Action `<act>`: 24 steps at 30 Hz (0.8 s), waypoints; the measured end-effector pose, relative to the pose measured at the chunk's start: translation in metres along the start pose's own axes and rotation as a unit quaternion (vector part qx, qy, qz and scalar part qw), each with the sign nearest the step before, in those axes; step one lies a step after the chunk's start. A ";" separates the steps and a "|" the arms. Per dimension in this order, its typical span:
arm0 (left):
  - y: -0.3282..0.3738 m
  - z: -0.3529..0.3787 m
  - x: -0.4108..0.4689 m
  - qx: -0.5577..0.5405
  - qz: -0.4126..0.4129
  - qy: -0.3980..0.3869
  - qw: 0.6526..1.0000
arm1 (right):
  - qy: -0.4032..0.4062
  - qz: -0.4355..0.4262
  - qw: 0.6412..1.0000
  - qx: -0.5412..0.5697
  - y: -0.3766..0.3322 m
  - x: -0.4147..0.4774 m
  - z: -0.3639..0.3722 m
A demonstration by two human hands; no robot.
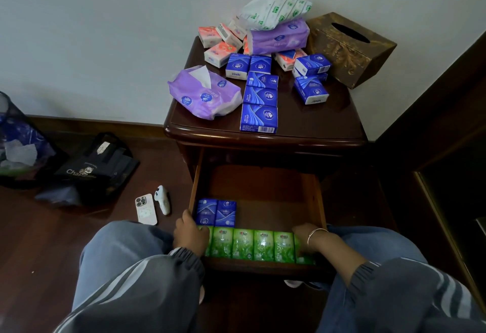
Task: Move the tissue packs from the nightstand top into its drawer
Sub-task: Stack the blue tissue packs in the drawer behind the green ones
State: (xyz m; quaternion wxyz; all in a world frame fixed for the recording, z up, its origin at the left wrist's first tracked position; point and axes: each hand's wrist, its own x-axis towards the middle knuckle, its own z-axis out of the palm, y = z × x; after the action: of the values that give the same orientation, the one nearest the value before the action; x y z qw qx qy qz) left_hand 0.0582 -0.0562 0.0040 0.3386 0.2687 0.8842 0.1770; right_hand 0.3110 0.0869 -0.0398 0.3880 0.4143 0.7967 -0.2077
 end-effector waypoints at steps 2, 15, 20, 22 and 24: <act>0.000 0.000 0.000 0.005 0.000 0.001 1.000 | 0.003 -0.001 1.000 -0.016 0.001 0.000 0.000; 0.001 -0.013 0.006 0.009 -0.001 -0.033 0.999 | 0.084 -0.068 0.991 0.082 -0.015 -0.072 -0.045; 0.030 -0.061 -0.001 -0.004 0.049 0.078 0.996 | 0.326 -0.145 0.915 0.189 0.008 -0.144 -0.110; 0.051 -0.088 -0.011 -0.031 0.119 0.160 0.979 | 0.445 -0.129 0.864 0.197 0.025 -0.154 -0.134; 0.079 -0.111 -0.025 -0.059 0.237 0.232 0.942 | 0.520 -0.100 0.824 0.201 0.036 -0.150 -0.157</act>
State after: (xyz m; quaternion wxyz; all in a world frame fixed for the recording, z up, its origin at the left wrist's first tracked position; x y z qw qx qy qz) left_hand 0.0247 -0.0229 0.1337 0.0873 0.4012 0.8372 0.3613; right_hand 0.3240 0.1348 0.1747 -0.1987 0.4475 0.8581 -0.1549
